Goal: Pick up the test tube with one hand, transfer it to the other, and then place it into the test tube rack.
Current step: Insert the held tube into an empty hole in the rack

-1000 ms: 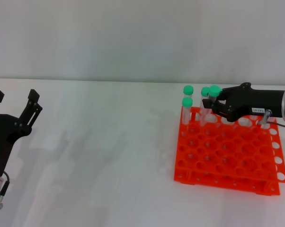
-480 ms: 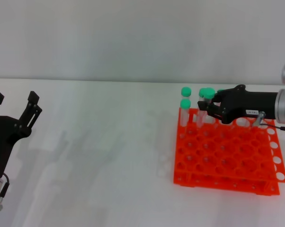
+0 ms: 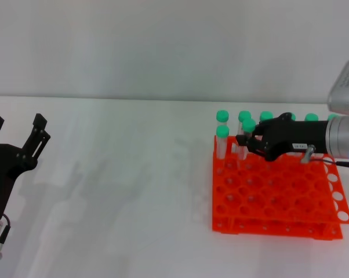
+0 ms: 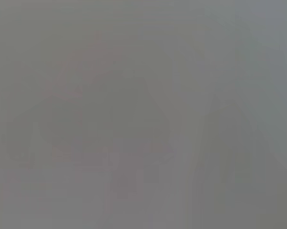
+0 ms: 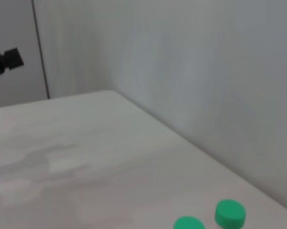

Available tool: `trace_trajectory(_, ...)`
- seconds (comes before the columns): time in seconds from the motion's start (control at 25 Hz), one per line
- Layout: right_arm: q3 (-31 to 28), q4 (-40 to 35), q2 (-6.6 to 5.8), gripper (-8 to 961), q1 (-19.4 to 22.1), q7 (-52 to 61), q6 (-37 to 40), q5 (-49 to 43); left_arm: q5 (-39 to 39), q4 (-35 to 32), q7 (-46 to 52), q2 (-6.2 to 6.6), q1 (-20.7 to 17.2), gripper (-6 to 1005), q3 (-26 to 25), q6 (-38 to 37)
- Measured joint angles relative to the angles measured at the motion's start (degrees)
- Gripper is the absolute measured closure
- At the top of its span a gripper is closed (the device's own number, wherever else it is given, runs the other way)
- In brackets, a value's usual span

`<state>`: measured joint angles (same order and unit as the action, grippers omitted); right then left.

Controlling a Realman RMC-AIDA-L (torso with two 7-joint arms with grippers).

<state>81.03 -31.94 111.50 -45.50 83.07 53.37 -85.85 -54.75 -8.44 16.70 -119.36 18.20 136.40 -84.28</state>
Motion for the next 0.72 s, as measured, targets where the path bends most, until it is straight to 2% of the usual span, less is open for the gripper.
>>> trace_trajectory(0.4, 0.01, 2.09, 0.66, 577, -1.41, 0.3, -0.42, -1.5, 0.0, 0.0, 0.0, 0.0, -0.11, 101, 0.0, 0.0)
trace_trajectory(0.6, -0.29, 1.1, 0.4, 572, -0.85, 0.33, 1.49, -1.6, 0.0, 0.09, 0.0, 0.0, -0.1, 101, 0.0, -0.05)
trace_trajectory(0.72, -1.65, -0.64, 0.11, 515, 0.72, 0.33, 3.4, -1.3, 0.0, 0.25, 0.0, 0.0, -0.09, 101, 0.01, -0.14)
